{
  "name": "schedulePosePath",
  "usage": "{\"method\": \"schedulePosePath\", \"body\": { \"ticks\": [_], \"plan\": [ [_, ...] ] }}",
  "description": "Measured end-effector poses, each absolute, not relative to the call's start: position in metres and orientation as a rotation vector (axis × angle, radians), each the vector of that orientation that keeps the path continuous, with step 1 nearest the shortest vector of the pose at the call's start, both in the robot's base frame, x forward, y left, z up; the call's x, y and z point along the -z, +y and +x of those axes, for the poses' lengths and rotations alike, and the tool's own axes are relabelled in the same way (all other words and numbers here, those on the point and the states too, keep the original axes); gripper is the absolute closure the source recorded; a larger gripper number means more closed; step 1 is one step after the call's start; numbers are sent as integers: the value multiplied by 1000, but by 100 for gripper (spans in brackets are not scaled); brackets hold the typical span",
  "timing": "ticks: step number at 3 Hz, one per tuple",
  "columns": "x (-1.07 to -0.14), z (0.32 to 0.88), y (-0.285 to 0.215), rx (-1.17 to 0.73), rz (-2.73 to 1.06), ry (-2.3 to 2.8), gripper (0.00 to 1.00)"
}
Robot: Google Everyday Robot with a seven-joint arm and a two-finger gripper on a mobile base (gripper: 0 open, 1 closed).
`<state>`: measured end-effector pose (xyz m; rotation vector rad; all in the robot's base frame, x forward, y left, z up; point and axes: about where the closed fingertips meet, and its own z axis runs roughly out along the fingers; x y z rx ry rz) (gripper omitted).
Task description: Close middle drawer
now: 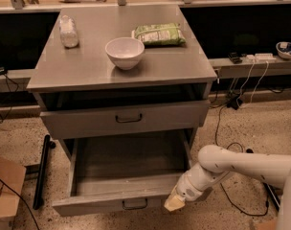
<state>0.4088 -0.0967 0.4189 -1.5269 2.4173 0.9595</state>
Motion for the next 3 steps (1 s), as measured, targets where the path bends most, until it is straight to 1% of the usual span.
{"method": "schedulePosePath", "body": {
  "ticks": [2,3],
  "plan": [
    [-420,416,-97,-956,-1524,2407,100],
    [-423,429,-96,-907,-1522,2406,100]
  ]
}}
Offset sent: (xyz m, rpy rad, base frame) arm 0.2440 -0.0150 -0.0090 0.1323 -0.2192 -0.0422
